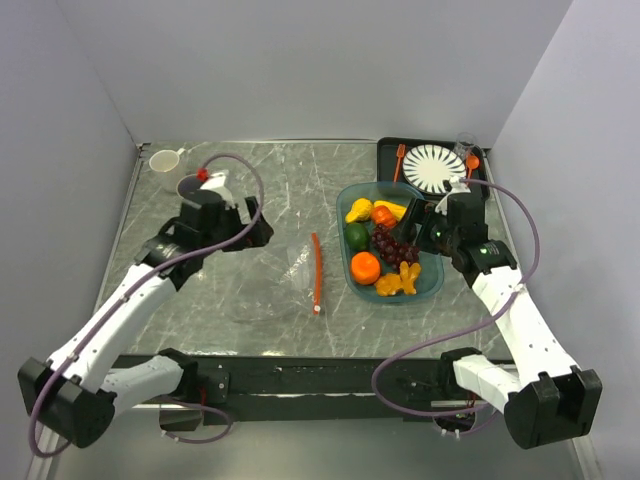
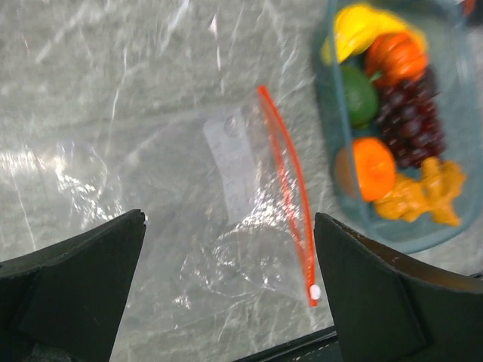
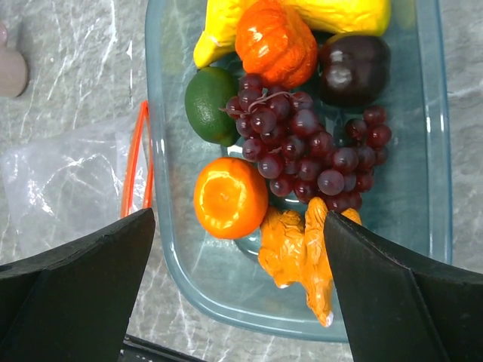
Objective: Place the food in the zip-top bag and seal the zipper
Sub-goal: Pick up the zipper food storage bag at the center of the board.
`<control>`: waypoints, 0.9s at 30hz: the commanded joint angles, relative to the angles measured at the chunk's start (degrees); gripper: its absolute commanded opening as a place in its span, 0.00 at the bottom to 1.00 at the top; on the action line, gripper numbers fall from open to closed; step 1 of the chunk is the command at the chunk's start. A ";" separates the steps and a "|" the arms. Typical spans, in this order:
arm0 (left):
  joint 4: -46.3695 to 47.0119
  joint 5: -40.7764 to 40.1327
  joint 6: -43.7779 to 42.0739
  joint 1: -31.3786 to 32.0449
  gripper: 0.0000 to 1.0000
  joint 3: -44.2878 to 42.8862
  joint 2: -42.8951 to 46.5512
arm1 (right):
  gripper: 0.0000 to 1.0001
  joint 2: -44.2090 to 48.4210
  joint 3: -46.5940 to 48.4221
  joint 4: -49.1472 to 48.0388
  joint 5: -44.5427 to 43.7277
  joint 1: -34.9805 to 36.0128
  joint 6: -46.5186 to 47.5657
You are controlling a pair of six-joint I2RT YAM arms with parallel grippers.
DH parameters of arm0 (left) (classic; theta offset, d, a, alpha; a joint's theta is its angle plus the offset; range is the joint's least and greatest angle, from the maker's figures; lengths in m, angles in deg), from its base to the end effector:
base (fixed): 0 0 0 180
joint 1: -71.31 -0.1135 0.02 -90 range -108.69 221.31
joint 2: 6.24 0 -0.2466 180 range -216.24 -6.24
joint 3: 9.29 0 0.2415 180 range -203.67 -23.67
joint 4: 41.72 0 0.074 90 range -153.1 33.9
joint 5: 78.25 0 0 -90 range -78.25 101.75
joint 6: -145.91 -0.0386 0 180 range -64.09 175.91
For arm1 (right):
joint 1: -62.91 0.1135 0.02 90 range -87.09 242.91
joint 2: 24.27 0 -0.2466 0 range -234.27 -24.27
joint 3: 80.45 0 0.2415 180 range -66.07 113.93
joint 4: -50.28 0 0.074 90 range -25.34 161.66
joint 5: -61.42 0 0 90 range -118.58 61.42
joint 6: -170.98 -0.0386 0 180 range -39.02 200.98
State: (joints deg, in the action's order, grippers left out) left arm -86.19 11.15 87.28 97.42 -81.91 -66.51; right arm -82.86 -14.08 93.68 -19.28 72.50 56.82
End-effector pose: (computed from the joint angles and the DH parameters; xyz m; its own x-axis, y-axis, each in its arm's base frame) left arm 0.2058 -0.1004 0.3194 -0.6326 -0.2697 -0.7260 0.1204 0.8918 -0.4361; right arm 0.2177 0.0431 0.2914 -0.6443 0.3008 -0.7032 -0.0332 0.9076 0.4186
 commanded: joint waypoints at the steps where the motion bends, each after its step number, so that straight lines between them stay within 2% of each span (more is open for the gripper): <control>1: -3.83 -11.43 2.20 6.65 0.99 -2.75 -3.35 | 1.00 2.07 3.65 1.74 -1.48 -0.27 1.22; 3: -6.37 -14.16 3.25 8.77 0.99 -5.03 -6.34 | 1.00 2.42 4.17 2.71 -1.57 -0.27 1.40; 6: -9.80 -20.21 4.39 16.84 0.99 -8.38 -11.35 | 1.00 2.69 3.91 3.06 -1.22 -0.27 1.31; 10: -16.66 -26.37 6.41 22.40 0.99 -12.86 -18.82 | 1.00 3.04 4.17 3.15 -1.74 -0.27 1.66; 13: -17.20 -26.90 6.15 25.39 0.99 -16.72 -24.79 | 1.00 2.87 4.26 3.33 -2.00 -0.27 2.01; 19: -24.84 -31.21 8.09 29.17 0.99 -26.39 -37.97 | 1.00 3.39 4.00 4.29 -3.32 -0.35 2.80; 22: -26.69 -31.04 8.09 31.28 0.99 -30.09 -41.40 | 1.00 4.00 3.47 4.12 -3.85 -0.27 2.89; 27: -26.26 -29.46 10.11 33.21 0.99 -30.09 -43.17 | 1.00 4.53 3.65 4.38 -3.94 -0.44 2.72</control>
State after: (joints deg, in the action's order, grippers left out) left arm -110.23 -17.68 94.87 129.24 -109.93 -109.68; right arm -80.04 -12.70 98.42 -22.19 72.41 58.74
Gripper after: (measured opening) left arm 0.994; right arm 0.999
